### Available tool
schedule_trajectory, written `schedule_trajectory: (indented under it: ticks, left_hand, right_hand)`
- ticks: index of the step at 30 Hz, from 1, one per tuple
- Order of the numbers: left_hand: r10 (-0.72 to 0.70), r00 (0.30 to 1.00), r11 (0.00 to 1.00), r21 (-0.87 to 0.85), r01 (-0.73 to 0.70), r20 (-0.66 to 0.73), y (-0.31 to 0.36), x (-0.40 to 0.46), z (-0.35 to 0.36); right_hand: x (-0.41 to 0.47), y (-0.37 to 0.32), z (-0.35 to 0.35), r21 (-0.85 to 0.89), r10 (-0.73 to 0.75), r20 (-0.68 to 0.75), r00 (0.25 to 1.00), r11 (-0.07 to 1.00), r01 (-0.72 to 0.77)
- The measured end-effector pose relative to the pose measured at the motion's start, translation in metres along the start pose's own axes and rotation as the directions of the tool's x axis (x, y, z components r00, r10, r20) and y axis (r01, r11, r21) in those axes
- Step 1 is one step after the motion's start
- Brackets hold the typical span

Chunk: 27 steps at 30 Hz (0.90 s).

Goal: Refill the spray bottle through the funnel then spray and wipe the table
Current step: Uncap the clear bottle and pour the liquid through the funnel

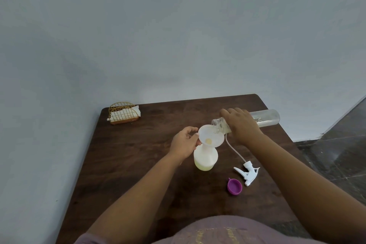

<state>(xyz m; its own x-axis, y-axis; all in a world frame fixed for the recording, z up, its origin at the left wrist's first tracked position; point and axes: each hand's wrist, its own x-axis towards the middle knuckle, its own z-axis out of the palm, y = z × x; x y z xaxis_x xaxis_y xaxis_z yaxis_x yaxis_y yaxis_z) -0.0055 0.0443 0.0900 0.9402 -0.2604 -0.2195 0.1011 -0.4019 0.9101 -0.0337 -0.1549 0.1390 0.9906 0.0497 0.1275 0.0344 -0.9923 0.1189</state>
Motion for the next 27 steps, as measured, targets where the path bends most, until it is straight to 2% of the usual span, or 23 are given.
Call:
schedule_trajectory:
  ticks: [27]
  left_hand:
    - [-0.002,1.0,1.0,-0.005,0.003,0.012,-0.0015,-0.0019,-0.0004]
  right_hand:
    - [-0.0057,-0.0065,-0.0051,0.032,-0.007,-0.018,1.0,0.999,0.008]
